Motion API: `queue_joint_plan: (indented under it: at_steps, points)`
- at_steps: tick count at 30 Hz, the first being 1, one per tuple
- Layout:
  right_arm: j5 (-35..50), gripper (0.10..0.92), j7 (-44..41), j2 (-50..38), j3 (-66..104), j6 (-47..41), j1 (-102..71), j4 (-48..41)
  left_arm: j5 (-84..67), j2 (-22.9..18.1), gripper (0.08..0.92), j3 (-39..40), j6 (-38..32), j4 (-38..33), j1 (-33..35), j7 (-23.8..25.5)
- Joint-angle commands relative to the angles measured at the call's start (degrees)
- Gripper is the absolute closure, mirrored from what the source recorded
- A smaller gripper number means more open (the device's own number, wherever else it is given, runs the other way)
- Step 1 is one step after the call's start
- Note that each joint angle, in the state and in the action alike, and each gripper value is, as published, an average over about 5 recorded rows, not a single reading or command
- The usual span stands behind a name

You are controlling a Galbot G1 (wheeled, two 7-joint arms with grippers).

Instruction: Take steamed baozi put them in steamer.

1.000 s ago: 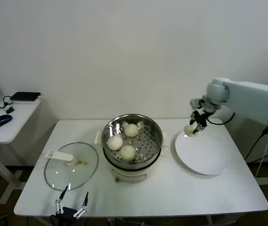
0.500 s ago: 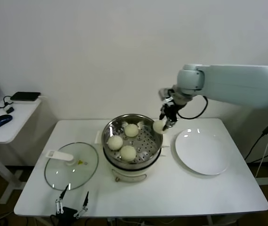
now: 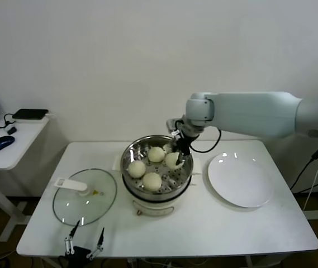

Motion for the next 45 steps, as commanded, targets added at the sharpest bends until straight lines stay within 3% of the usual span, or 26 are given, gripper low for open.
queue_joint_plan:
  at_steps: [1,11,19,22,25,31,39,45]
  points:
    - [-5.03,0.494,1.07,2.20,2.86,-1.01,-7.80,-3.90,-0.04,-0.07,0.177,-0.10,0.09,0.43,-0.16,0.04]
    - [-4.26,0.438,0.30,1.92,3.43,-0.19,-7.41,-4.77,-0.01,-0.28,0.177,-0.15,0.62,0.61,-0.70,0.44]
    - [1.82,0.242,-0.09,-3.09,2.04,1.12,0.75,-0.91,-0.06,-0.23,0.177,-0.51,0.88,0.13,-0.58,0.65]
    - [4.38,0.208,4.37,-7.89,4.88,0.41,2.22,3.13,-0.02,-0.06,0.177,-0.42,0.78,0.16,-0.49,0.66]
    - [9.04,0.203,14.68,-14.35,10.47,-1.09,0.11,8.77,0.12,0.01,0.177,-0.22,0.72,0.26,-0.58,0.66]
    - [8.33,0.202,30.27,-26.77,25.80,-1.07,-14.36,18.45,0.54,0.01,0.177,0.32,0.58,0.26,-0.73,0.73]
    - [4.44,0.203,39.47,-39.07,51.31,1.19,-41.24,28.27,0.95,-0.10,0.177,0.33,0.32,0.51,-0.69,0.59]
    - [-2.93,0.203,44.47,-44.08,70.69,9.92,-65.51,32.11,1.17,-0.49,0.177,0.64,0.15,0.73,-0.47,0.54]
